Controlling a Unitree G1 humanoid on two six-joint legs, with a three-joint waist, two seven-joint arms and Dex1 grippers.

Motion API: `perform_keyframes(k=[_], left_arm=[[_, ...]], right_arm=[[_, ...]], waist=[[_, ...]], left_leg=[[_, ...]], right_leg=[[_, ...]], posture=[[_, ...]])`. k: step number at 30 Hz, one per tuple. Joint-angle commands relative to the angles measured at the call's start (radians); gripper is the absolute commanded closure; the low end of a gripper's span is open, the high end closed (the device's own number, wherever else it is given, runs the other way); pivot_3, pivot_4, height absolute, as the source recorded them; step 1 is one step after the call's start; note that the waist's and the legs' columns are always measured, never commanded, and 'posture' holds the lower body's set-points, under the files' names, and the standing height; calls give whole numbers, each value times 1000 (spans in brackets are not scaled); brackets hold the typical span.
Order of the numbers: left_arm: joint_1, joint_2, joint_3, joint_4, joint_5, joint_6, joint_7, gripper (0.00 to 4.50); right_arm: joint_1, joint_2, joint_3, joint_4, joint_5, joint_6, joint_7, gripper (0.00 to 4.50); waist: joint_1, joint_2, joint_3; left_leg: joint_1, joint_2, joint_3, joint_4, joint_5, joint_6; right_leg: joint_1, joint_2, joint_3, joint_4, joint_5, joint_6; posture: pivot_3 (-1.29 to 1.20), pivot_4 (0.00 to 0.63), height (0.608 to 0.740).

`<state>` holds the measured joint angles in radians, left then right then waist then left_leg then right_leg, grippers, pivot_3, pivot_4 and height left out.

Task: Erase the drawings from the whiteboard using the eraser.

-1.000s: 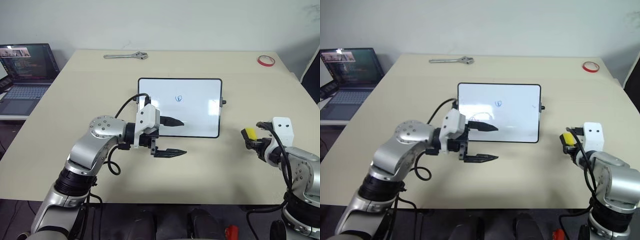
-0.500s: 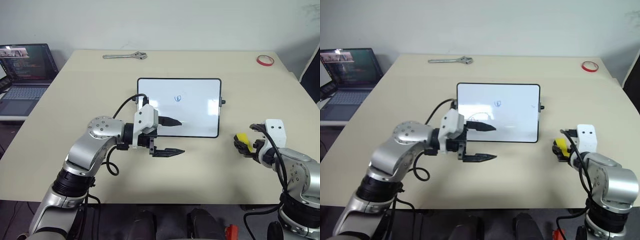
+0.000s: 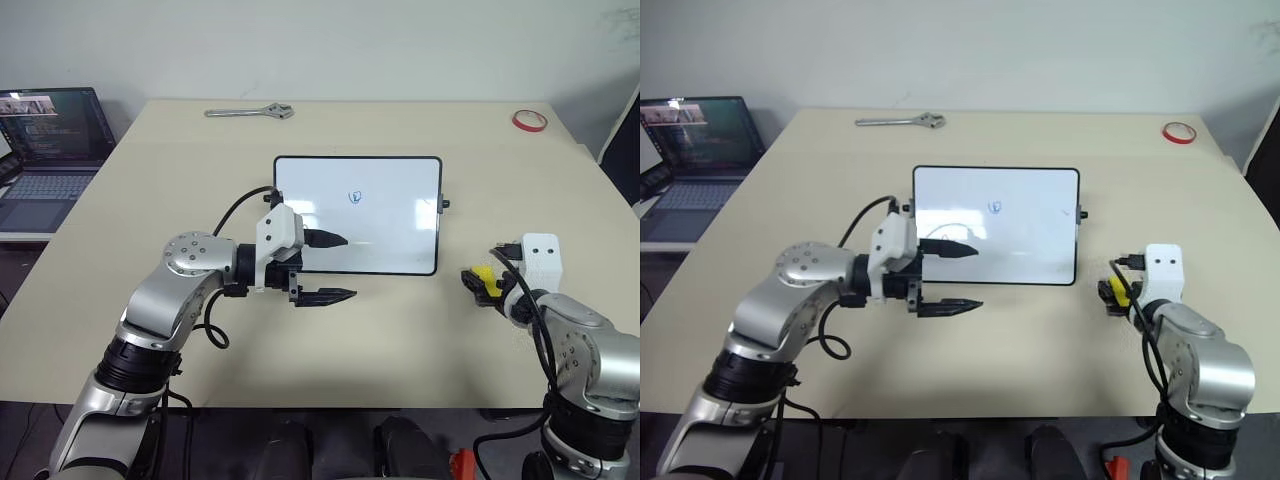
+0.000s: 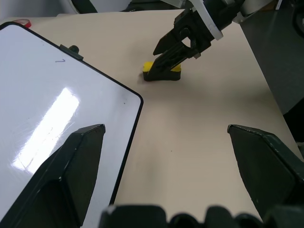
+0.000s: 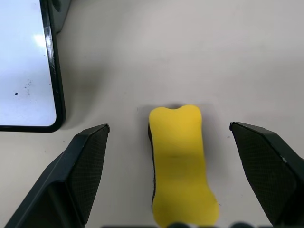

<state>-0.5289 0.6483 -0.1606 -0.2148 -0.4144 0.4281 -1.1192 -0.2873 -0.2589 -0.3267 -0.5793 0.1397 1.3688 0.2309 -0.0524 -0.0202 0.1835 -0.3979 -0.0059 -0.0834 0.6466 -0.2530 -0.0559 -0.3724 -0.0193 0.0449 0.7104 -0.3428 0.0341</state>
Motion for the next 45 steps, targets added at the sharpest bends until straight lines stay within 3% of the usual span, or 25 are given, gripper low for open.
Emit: perform_keyframes(k=[1, 7, 8, 10, 16, 18, 31, 38, 42, 45], left_arm=[[-6, 14, 35, -5, 4, -18, 6, 0], [-9, 20, 38, -6, 4, -17, 7, 0], [-9, 21, 38, -5, 5, -17, 7, 0], [-10, 23, 39, -5, 4, -16, 7, 0], [-10, 27, 42, -6, 2, -13, 8, 0], [-9, 29, 47, -7, 0, -9, 12, 0], [79, 47, 160, -77, -40, 94, 137, 0], [82, 40, 149, -112, -70, 102, 114, 0], [59, 45, 125, -99, -71, 87, 76, 0], [41, 40, 116, -82, -60, 80, 66, 0]], right_arm=[[2, 0, 9, 9, 7, -53, -15, 35], [10, -5, 15, 51, 10, -93, -27, 35], [10, -5, 14, 56, 11, -94, -27, 205], [10, 0, 5, 68, 14, -84, -32, 637], [7, -6, 2, 90, 16, -95, -41, 2815], [8, -8, 3, 88, 16, -97, -41, 3304], [42, -61, 70, -43, 31, -173, -12, 3309], [-111, 15, 176, -41, 25, -293, -62, 3323], [-249, 130, 267, 90, -8, -398, -131, 3324], [-302, 157, 288, 184, -30, -472, -153, 3324]], waist=[[-1, 0, 0], [-1, 0, 0], [-1, 0, 0], [-1, 0, 0], [-1, 0, 0], [-1, 0, 0], [-4, 0, 0], [-4, 0, 0], [-8, 0, 0], [-4, 0, 0]], left_leg=[[0, 0, 0, 0, 0, 0], [0, 0, 0, 0, 0, 0], [0, 0, 0, 0, 0, 0], [0, 0, 0, 0, 0, 0], [0, 0, 0, 0, 0, 0], [0, 0, 0, 0, 0, 0], [0, 0, 0, 0, 0, 0], [0, 1, 0, 0, 0, 0], [0, 1, 0, 0, 0, 0], [0, 1, 0, 0, 0, 0]], right_leg=[[0, 0, 0, 0, 0, 0], [0, 0, 0, 0, 0, 0], [0, 0, 0, 0, 0, 0], [0, 0, 0, 0, 0, 0], [0, 0, 0, 0, 0, 0], [0, 0, 0, 0, 0, 0], [-1, 0, 1, 0, 0, 0], [-1, 0, 0, 0, 0, 0], [-1, 0, 1, 1, 0, 0], [-1, 0, 0, 0, 0, 0]], posture=[[0, 150, 740], [0, 150, 740], [0, 150, 740], [0, 150, 740], [0, 150, 740], [0, 150, 740], [0, 150, 740], [0, 150, 740], [0, 150, 740], [0, 150, 740]])
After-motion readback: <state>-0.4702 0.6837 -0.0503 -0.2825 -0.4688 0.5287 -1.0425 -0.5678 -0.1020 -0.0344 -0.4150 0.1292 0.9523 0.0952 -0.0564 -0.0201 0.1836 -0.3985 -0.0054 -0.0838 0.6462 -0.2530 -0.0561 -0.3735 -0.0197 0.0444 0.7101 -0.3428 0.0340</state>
